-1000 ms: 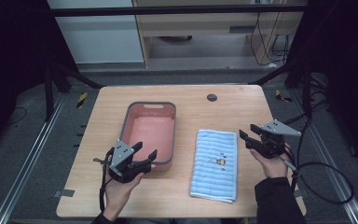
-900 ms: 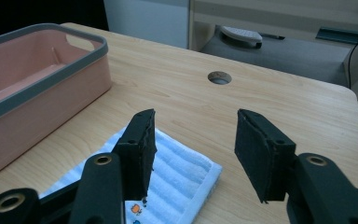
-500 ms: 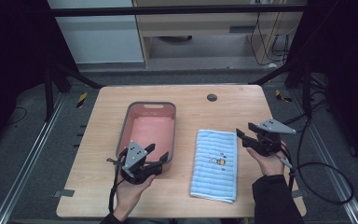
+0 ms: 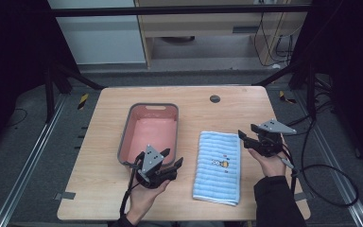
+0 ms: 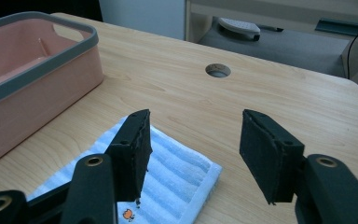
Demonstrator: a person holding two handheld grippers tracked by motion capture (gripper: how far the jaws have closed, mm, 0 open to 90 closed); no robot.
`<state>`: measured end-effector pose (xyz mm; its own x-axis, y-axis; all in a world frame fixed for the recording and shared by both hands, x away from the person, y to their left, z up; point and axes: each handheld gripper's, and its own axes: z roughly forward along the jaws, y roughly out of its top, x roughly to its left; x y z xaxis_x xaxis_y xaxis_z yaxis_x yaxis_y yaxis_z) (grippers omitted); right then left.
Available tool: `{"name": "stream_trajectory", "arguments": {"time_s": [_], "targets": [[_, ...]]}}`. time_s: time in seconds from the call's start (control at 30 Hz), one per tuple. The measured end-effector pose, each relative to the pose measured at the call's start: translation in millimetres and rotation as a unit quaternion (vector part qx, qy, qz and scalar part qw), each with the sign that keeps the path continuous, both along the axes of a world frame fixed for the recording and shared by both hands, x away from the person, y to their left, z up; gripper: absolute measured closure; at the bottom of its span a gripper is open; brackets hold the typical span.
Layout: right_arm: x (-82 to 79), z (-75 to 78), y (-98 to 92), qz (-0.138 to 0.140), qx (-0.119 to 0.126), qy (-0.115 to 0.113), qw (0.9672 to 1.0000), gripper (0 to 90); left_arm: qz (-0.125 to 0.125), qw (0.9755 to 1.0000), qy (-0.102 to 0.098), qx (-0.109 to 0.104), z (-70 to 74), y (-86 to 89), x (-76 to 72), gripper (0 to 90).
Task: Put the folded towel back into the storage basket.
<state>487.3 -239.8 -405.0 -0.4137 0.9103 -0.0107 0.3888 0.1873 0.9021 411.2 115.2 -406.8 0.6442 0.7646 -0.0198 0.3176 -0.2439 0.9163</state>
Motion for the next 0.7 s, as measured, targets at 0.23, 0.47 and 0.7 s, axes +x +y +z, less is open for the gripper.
{"name": "stream_trajectory", "arguments": {"time_s": [0.23,0.47,0.7], "targets": [[4.3,-5.2,-1.0,-0.002,0.003,0.006,1.0,45.9,-0.013,0.9999,0.002,0.01,-6.4,-15.1,-1.4,44.6],[7.7,-13.8,-0.5,-0.001,-0.001,0.016,0.9999,43.4,-0.024,0.9995,0.007,0.017,-14.4,-27.9,-2.8,46.1],[10.9,-21.2,-2.9,-0.011,0.004,0.021,0.9997,44.0,-0.031,0.9991,0.015,0.026,-24.2,-37.5,-3.5,47.2]]}}
